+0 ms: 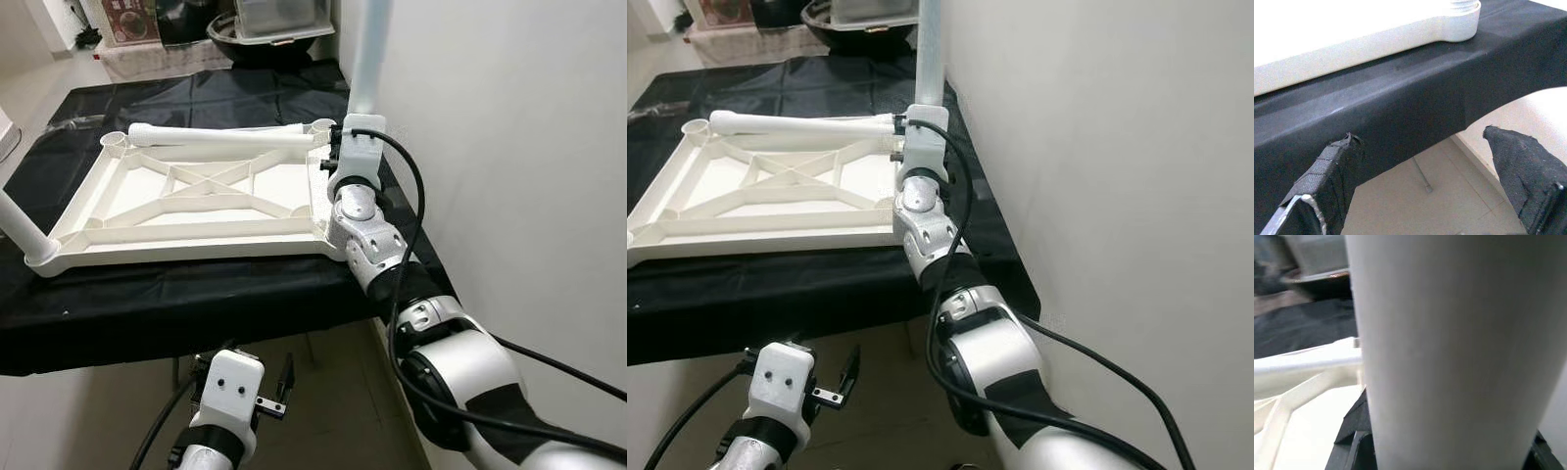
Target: Building children table
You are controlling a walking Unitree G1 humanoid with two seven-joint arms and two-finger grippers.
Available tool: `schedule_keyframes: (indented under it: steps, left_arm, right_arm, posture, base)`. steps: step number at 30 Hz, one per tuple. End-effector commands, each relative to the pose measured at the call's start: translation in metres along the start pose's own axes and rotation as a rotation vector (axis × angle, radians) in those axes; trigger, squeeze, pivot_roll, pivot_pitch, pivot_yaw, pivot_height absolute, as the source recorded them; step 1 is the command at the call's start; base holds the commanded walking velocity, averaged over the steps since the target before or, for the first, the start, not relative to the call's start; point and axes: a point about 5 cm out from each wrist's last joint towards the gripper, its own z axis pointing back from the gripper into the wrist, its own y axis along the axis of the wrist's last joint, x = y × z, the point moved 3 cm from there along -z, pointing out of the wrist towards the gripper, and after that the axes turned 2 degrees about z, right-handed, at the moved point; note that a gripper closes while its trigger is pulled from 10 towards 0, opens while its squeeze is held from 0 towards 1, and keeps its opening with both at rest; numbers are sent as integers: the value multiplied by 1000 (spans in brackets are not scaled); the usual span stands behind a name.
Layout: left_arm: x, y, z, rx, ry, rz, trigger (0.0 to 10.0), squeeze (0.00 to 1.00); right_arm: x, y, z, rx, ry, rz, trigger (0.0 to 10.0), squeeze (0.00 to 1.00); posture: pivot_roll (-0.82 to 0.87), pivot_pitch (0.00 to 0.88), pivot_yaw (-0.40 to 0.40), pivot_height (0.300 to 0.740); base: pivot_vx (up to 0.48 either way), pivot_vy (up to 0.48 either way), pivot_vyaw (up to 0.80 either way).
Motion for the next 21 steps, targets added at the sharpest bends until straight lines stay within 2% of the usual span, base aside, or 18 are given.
schedule_keyframes:
  steps: [1, 2, 4, 8, 9, 12, 14, 21]
  left_arm:
    - [-2, -5, 0, -15, 9, -7, 10000, 0]
    - [-2, -5, 0, -15, 9, -7, 10000, 0]
    - [-1, -5, 0, -15, 8, -5, 10000, 0]
    - [-1, -5, 0, -15, 7, -5, 10000, 0]
    - [0, -5, -1, -14, 6, -3, 10000, 0]
    - [0, -5, -1, -14, 5, -3, 10000, 0]
    - [0, -5, -1, -13, 6, -2, 10000, 0]
    - [0, -5, -2, -13, 6, -3, 10000, 0]
  right_arm:
    - [22, -60, 6, -217, -139, 56, 10000, 0]
    - [22, -60, 6, -217, -139, 56, 10000, 0]
    - [25, -62, 14, -203, -226, 73, 10000, 0]
    - [25, -62, 17, -194, -244, 78, 10000, 0]
    - [21, -58, 23, -136, -263, 103, 10000, 0]
    - [19, -57, 26, -111, -264, 115, 10000, 0]
    - [15, -56, 33, -73, -283, 155, 10000, 0]
    - [8, -54, 48, -38, -319, 211, 10000, 0]
  posture:
    - [22, 139, 18, 740]
    - [22, 139, 18, 740]
    - [19, 139, 16, 740]
    - [19, 139, 16, 740]
    - [16, 140, 15, 740]
    - [16, 140, 15, 740]
    - [19, 143, 12, 740]
    - [18, 142, 10, 740]
  base:
    - [0, 0, 0]
    - [0, 0, 0]
    - [0, 0, 0]
    - [0, 0, 0]
    - [0, 0, 0]
    - [0, 0, 0]
    - [0, 0, 0]
    - [0, 0, 0]
